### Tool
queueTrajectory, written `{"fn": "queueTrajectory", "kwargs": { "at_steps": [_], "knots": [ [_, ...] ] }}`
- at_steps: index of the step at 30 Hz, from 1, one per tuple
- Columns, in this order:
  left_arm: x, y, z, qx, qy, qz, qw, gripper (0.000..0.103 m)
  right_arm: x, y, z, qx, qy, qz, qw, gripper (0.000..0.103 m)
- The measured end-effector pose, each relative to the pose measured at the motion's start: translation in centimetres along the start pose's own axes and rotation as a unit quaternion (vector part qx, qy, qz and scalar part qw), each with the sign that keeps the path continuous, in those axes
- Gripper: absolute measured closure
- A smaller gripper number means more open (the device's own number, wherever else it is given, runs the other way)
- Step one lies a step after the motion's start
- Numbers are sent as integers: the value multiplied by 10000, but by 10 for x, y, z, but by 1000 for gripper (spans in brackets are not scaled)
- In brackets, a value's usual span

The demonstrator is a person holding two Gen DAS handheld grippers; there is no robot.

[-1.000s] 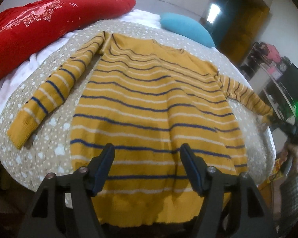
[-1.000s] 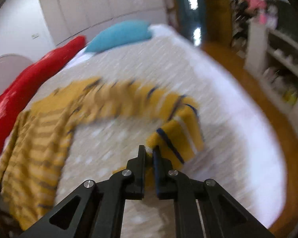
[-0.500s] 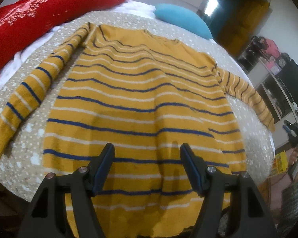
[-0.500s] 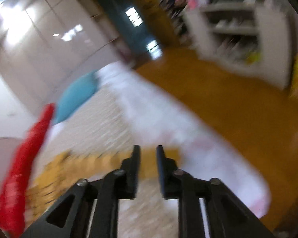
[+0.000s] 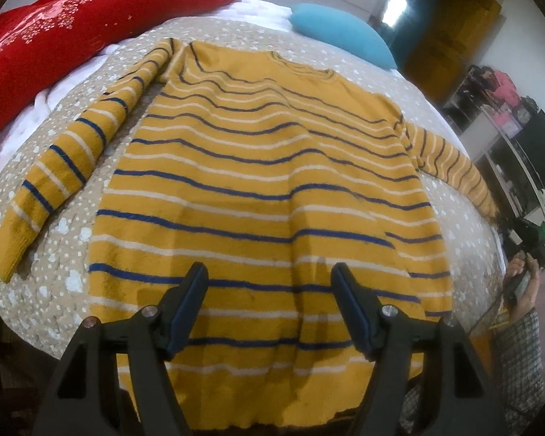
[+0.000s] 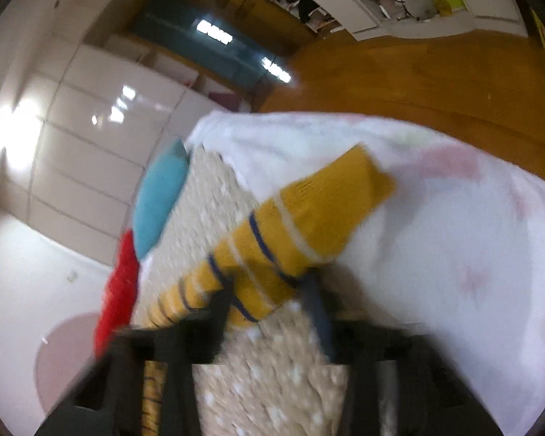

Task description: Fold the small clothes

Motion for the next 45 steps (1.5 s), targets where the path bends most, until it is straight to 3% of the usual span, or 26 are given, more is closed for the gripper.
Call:
{"fn": "queueTrajectory", "kwargs": {
  "at_steps": [6, 9, 11, 14, 17, 19, 22, 30, 31, 33, 34, 37, 39, 42, 45],
  "knots": [
    [-6, 0, -2, 36, -140, 2, 9999, 34, 51, 42, 54, 915, -262, -632, 9935, 99],
    [-15, -4, -2, 103, -251, 97, 9996, 33, 53, 35, 70, 1385, -466, -466, 9882, 99],
    [-18, -7, -2, 129, -298, 166, 9993, 33, 36, 25, 70, 1617, -620, -138, 9848, 96],
    [-13, -9, 0, 112, -296, 130, 9994, 33, 29, 9, 44, 1271, -734, 171, 9890, 95],
    [-7, -7, 8, 190, -250, 50, 9995, 31, 33, -3, 18, 899, -574, 301, 9938, 79],
    [-8, -6, 11, 244, -239, 32, 9994, 31, 34, -6, 7, 748, -578, 280, 9951, 57],
    [-10, -7, 9, 254, -280, 61, 9993, 31, 31, -6, -6, 536, -628, 274, 9962, 50],
    [-12, -12, -4, 69, -243, 151, 9996, 31, -5, 9, -36, -258, -566, 265, 9977, 50],
    [-11, -12, -4, 66, -232, 140, 9996, 31, -9, 13, -38, -332, -573, 198, 9976, 56],
    [-9, -12, -4, 67, -217, 121, 9997, 31, -15, 23, -38, -484, -651, 178, 9965, 97],
    [-7, -11, -3, 71, -217, 107, 9997, 31, -16, 28, -35, -564, -619, 185, 9963, 96],
    [-3, -9, 1, 92, -220, 51, 9997, 31, 6, 60, 10, -332, -307, -126, 9989, 97],
    [0, -7, 3, 121, -260, -13, 9996, 31, 36, 81, 65, 136, 108, -526, 9985, 97],
    [6, -4, 8, 191, -349, -157, 9991, 31, 65, 86, 132, 725, 581, -888, 9917, 97],
    [15, -1, 17, 327, -443, -273, 9981, 30, 43, 63, 179, 1401, 127, -628, 9881, 97]
  ]
}}
Point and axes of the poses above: each gripper's, at about its wrist camera, not at the fingertips, and x roughly against the way its jaws point, z to its left, y to its top, the point moved 5 cm from there along -x, roughly the way its jaws point, and after that the axes turned 5 degrees about -y, right-handed, at the moved point
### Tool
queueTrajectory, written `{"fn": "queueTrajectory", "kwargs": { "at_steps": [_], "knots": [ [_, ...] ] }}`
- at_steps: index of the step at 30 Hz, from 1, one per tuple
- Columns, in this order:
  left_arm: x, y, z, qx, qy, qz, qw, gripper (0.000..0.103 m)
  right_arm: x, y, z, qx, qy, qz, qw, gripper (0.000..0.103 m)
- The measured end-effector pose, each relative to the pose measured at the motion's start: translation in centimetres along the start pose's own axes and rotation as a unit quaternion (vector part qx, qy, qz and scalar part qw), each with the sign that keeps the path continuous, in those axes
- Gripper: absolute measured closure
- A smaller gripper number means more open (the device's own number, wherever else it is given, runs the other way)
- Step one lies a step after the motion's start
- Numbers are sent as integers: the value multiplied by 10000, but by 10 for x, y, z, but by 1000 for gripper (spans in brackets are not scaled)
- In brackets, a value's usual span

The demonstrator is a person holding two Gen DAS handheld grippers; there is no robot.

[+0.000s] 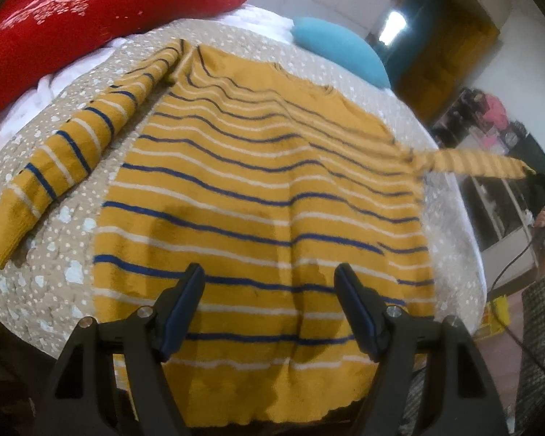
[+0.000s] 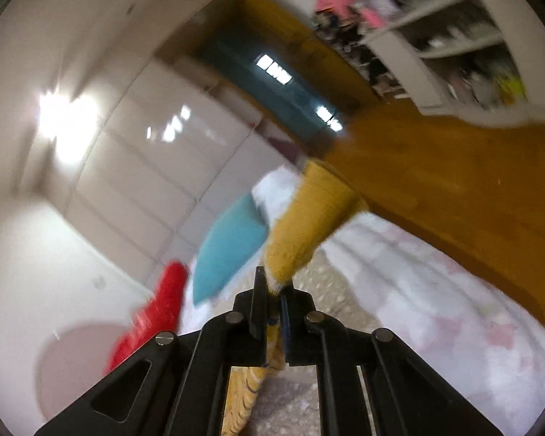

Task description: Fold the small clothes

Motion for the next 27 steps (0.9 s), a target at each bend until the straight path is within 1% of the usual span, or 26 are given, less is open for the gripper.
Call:
{"fn": "queueTrajectory", "kwargs": {
  "at_steps": [2, 4, 6, 9, 11, 12, 14, 15, 18, 19, 21, 24, 25, 27],
  "knots": [
    [12, 2, 9, 61, -13, -143, 9999, 30, -20, -15, 15, 126, -185, 272, 9994, 97],
    [28, 4, 22, 104, 64, -338, 9994, 28, -42, -36, 31, 154, -310, 544, 9979, 97],
    [44, 7, 36, 149, 141, -530, 9984, 26, -59, -56, 53, 292, -318, 740, 9963, 97],
    [68, 7, 61, 263, 270, -818, 9959, 25, -85, -97, 113, 902, -244, 1055, 9900, 97],
    [80, 7, 79, 385, 326, -975, 9940, 25, -102, -138, 167, 1436, -63, 1302, 9810, 97],
    [85, 5, 90, 459, 348, -1038, 9929, 24, -111, -157, 186, 1630, 51, 1421, 9763, 97],
    [91, 1, 110, 649, 386, -1105, 9910, 24, -125, -208, 236, 2084, 329, 1709, 9624, 97],
    [92, -1, 119, 734, 401, -1101, 9904, 24, -133, -238, 263, 2310, 503, 1895, 9530, 97],
    [94, -11, 148, 1041, 482, -1076, 9876, 24, -152, -316, 312, 2714, 798, 2351, 9299, 97],
    [96, -14, 158, 1161, 488, -1078, 9862, 24, -159, -344, 327, 2870, 878, 2500, 9205, 97],
    [100, -20, 172, 1340, 492, -1111, 9835, 24, -174, -391, 351, 3230, 886, 2639, 9045, 97],
    [106, -30, 190, 1603, 514, -1174, 9787, 24, -195, -445, 364, 3579, 762, 2885, 8848, 96],
    [109, -34, 196, 1679, 510, -1197, 9772, 24, -204, -462, 369, 3629, 777, 3035, 8776, 93],
    [112, -40, 206, 1810, 484, -1218, 9747, 24, -208, -489, 367, 3750, 742, 3242, 8653, 88]
  ]
}}
Point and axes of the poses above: each gripper's, at about its wrist camera, not at the fingertips, and x roughly against the way its jaws point, z to its left, y to its top, the point moved 5 cm from there along -x, roughly the way its jaws point, and after that the axes turned 5 degrees about -y, right-handed, at the moved point
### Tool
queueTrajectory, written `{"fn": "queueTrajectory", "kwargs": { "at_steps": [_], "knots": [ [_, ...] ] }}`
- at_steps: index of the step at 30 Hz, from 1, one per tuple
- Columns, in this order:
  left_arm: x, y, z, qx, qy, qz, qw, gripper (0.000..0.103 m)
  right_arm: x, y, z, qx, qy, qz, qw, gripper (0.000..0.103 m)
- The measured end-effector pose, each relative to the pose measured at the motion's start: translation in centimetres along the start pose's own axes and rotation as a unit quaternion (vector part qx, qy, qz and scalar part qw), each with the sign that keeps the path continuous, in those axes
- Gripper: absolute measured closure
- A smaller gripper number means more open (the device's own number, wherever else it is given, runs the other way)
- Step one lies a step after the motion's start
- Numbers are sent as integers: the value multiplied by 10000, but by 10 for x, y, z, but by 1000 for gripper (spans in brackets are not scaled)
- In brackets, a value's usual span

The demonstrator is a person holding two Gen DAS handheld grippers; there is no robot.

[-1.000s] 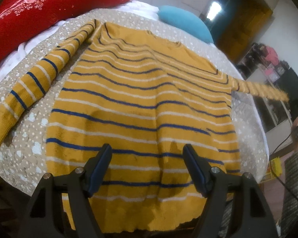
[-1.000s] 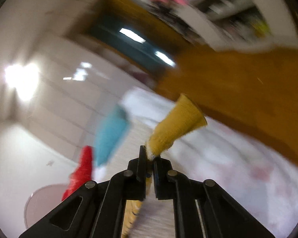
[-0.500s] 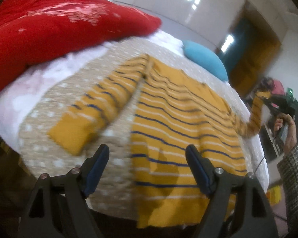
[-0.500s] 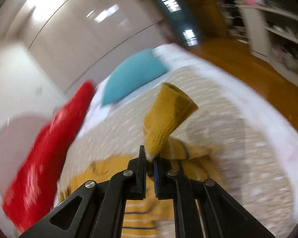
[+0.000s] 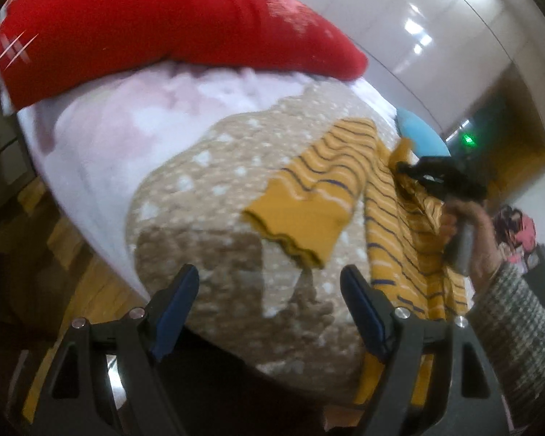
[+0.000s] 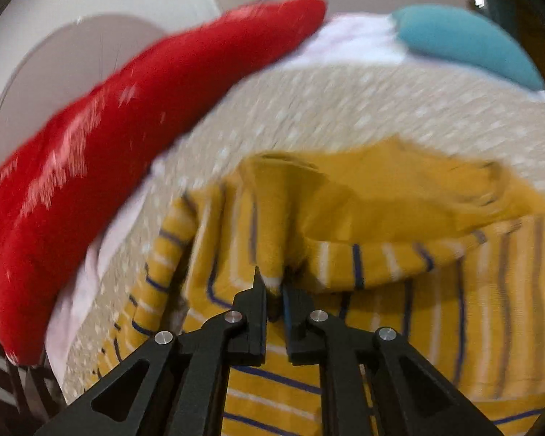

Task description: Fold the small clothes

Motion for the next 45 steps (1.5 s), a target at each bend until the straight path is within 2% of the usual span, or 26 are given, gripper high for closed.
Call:
{"fn": "queueTrajectory", "kwargs": {
  "at_steps": [2, 4, 6, 7, 10, 12, 17, 18, 21, 22, 24, 26, 27, 30, 32, 36, 41, 45],
  "knots": [
    [1, 0, 4, 55, -7, 4, 10000, 24, -8, -7, 17, 176, 122, 94, 9997, 72],
    [1, 0, 7, 72, -6, 5, 10000, 24, -9, -13, 33, 345, 541, 227, 9977, 63],
    [0, 1, 5, 72, -32, 0, 10000, 24, 3, -21, 40, 434, 928, 290, 9943, 63],
    [1, 1, 4, 54, -56, -14, 10000, 24, 10, -22, 41, 460, 977, 257, 9938, 63],
    [2, 1, -2, -5, -88, -33, 10000, 24, 37, -25, 20, 490, 821, 96, 9954, 63],
    [2, -1, -4, -25, -90, -27, 10000, 24, 51, -26, -7, 276, 656, -2, 9975, 63],
    [2, -5, -10, -78, -98, 9, 9999, 24, 91, -50, -131, -771, 15, -145, 9969, 63],
    [2, -6, -13, -102, -91, 18, 9999, 24, 97, -61, -166, -1108, -252, -128, 9934, 63],
    [0, -9, -22, -167, -67, 40, 9998, 24, 108, -85, -238, -1783, -851, -98, 9802, 64],
    [0, -9, -25, -182, -57, 45, 9998, 24, 114, -92, -258, -1989, -735, -154, 9771, 75],
    [0, -10, -30, -218, -33, 45, 9997, 24, 129, -97, -270, -2280, -570, -316, 9715, 80],
    [0, -11, -36, -273, -12, 44, 9996, 24, 143, -92, -261, -2107, -860, -526, 9723, 73],
    [0, -11, -39, -294, -9, 44, 9996, 24, 150, -85, -247, -1849, -882, -629, 9768, 71],
    [0, -13, -48, -389, -26, 64, 9992, 23, 154, -65, -194, -1155, -501, -726, 9894, 72],
    [0, -14, -53, -473, -27, 87, 9988, 23, 142, -50, -149, -665, -271, -676, 9951, 74],
    [0, -11, -55, -562, -7, 77, 9984, 23, 100, -28, -81, 122, -88, -301, 9994, 75],
    [-1, -6, -42, -434, -48, 51, 9990, 22, 23, -7, -34, 684, -431, 389, 9960, 75],
    [-5, 0, -24, -269, -59, 97, 9996, 22, -15, 20, -15, 877, -853, 435, 9915, 75]
  ]
}}
Point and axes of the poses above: each gripper's, at about its wrist camera, not at the fingertips, and x roughly against the way its jaws point, z to its left, y to its top, the point moved 5 cm from there along -x, roughly the way its jaws point, and after that the axes turned 5 degrees about -y, right-handed, at the moved point
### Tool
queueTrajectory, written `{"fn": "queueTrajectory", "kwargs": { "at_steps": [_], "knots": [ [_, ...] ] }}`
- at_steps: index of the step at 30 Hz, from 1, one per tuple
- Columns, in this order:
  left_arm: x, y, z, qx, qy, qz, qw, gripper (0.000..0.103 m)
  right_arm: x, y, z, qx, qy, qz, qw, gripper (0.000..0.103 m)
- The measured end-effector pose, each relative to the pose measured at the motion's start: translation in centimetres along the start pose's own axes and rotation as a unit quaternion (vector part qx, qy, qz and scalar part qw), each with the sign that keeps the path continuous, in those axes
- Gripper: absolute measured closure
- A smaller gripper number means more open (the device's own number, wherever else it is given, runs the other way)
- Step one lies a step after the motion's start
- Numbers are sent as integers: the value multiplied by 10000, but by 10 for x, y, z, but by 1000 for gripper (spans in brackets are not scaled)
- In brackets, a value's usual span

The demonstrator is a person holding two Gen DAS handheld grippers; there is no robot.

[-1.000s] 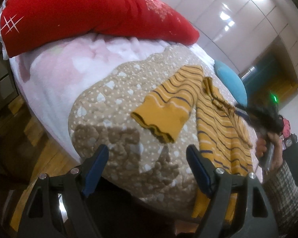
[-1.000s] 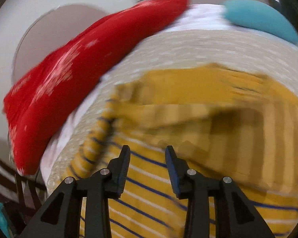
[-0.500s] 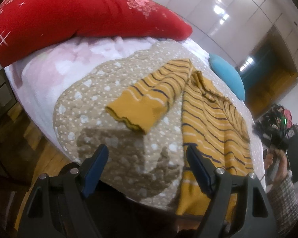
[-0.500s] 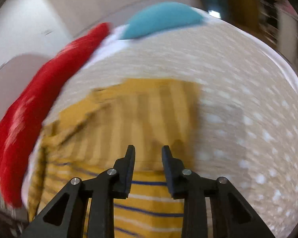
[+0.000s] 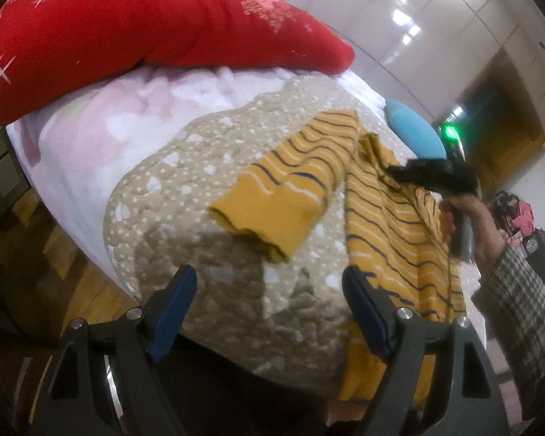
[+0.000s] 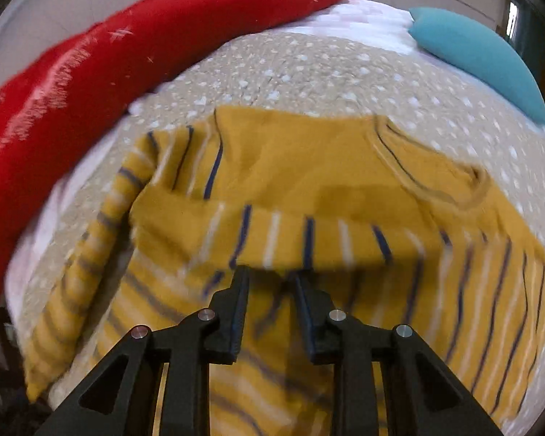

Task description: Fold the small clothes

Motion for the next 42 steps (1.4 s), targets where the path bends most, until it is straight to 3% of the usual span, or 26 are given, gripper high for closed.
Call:
{"fn": "queueTrajectory", "kwargs": {
  "at_steps": [6, 10, 14, 17, 19, 25, 30, 34, 35, 38, 39, 40, 42],
  "knots": [
    [-4, 9, 17, 213, -14, -39, 9998, 22, -33, 39, -4, -129, -477, 29, 9988, 74],
    [-4, 9, 30, 373, 49, -64, 9993, 22, -28, 58, -4, -275, -574, -207, 9978, 69],
    [6, 10, 48, 576, 215, -213, 9979, 22, 19, 46, 21, -39, 19, -622, 9981, 69],
    [21, 11, 67, 817, 434, -405, 9949, 22, 55, 9, 67, 924, 493, -647, 9924, 62],
    [35, 12, 81, 982, 611, -582, 9916, 22, 78, -29, 104, 1664, 884, -600, 9803, 53],
    [74, 12, 109, 1287, 948, -1011, 9819, 22, 126, -115, 184, 2691, 2044, -551, 9396, 45],
    [88, 9, 122, 1456, 1025, -1172, 9770, 21, 124, -177, 244, 4163, 1702, -816, 8894, 40],
    [87, 4, 128, 1558, 1024, -1139, 9759, 21, 97, -198, 263, 4735, 1290, -932, 8663, 40],
    [86, 3, 130, 1590, 1026, -1126, 9754, 21, 90, -200, 266, 4768, 1186, -891, 8664, 48],
    [86, 2, 134, 1684, 994, -1112, 9744, 21, 83, -190, 267, 4341, 1310, -690, 8886, 70],
    [86, 2, 133, 1690, 977, -1114, 9744, 21, 86, -181, 265, 4142, 1286, -725, 8982, 90],
    [87, 2, 131, 1674, 974, -1115, 9747, 21, 91, -173, 263, 3981, 1290, -777, 9049, 98],
    [87, 3, 123, 1581, 958, -1109, 9765, 21, 110, -151, 253, 3502, 1619, -910, 9181, 98]
  ]
}}
Point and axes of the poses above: each gripper's, at about its wrist camera, not at the fingertips, and x roughly against the way its jaws point, z to its left, y to its top, the point moved 5 cm from there along -x, roughly the way its jaws point, and after that the axes turned 5 degrees about -y, right-handed, at the moved point
